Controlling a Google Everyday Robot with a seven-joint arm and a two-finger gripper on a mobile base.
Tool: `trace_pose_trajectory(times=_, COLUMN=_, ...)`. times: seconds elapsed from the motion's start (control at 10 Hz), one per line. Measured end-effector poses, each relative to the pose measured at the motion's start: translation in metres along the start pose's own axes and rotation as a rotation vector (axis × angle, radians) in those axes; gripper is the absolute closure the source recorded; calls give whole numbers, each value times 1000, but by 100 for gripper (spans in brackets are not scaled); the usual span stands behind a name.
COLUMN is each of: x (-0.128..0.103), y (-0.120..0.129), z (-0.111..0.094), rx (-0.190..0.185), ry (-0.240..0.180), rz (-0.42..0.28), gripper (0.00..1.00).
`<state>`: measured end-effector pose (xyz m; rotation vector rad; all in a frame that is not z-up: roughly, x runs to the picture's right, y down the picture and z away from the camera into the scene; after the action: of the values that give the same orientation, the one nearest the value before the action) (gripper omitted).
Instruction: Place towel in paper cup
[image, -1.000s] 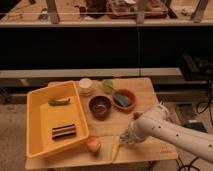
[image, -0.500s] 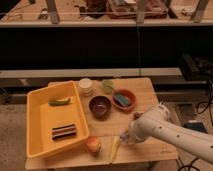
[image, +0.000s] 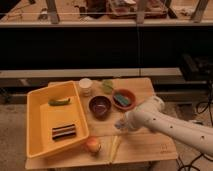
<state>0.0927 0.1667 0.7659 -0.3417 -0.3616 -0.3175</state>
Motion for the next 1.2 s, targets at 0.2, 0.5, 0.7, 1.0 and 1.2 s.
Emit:
trace_pose_trajectory(times=0.2, x=10, y=-51, z=3, rx=80, ry=-17, rz=-47, gripper=100)
trace_pose_trajectory(times=0.5, x=5, y=-120, z=-2, rx=210, ry=-68, rz=-117, gripper=100)
trace_pose_trajectory(times=0.7, x=-12, y=-150, z=-4, rx=269, ry=-94, rz=-150, gripper=100)
trace_pose_trajectory(times=1.0, x=-30, y=-191, z=4, rx=291, ry=-109, rz=-157, gripper=100)
trace_pose_trajectory(times=1.2, x=-31, y=-204, z=8, rx=277, ry=-115, rz=-151, gripper=100)
